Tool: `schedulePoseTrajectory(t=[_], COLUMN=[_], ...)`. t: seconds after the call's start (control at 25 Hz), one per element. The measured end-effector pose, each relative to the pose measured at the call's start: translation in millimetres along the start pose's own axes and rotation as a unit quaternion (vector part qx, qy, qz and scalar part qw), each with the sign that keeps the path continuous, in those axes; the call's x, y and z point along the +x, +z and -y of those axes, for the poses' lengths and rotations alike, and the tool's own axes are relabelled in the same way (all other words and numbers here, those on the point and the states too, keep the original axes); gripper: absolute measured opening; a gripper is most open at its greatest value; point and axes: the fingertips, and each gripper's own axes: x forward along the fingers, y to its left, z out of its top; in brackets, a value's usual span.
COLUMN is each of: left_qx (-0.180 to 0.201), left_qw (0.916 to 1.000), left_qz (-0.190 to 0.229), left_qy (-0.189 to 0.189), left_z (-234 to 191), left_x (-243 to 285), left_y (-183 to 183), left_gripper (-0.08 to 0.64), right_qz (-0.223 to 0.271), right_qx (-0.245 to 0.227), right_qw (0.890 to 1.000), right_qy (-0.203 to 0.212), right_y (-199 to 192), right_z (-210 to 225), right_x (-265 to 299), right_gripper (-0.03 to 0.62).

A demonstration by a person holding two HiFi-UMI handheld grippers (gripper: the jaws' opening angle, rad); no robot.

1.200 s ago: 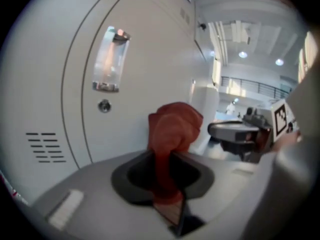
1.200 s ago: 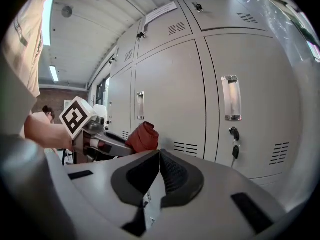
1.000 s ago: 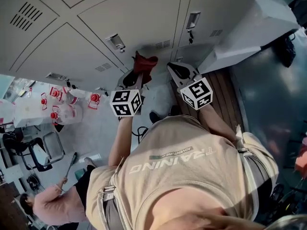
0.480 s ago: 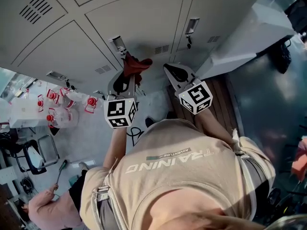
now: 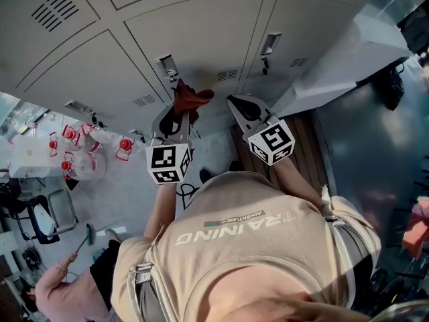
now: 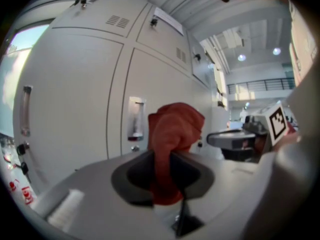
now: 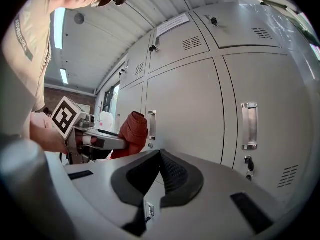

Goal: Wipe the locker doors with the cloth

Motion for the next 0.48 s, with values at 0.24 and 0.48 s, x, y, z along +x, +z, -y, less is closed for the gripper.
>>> schedulePoseTrajectory(t=[0.24,0.48], left_qx=[-0.008,-0.012], left_qw=[0.9999,0.9996], left_qz=[-0.008,-0.006], left_qy=[0.013,0.023], left_z=[-6.7,-22.5], left_x=[-1.6,3.7], left_y=[-12.8,-14.5], left_gripper=[0.084,0.083], right_qz=[-0.004,0.0], right_qx=[0.006,0.01], right_qw=[1.0,1.0], right_qy=[0.004,-0.002], right_y=[-6.0,-10.5], right_z=[-1.4,2.6], right_x=[8.6,15.2], right_gripper=[0.014,0.014])
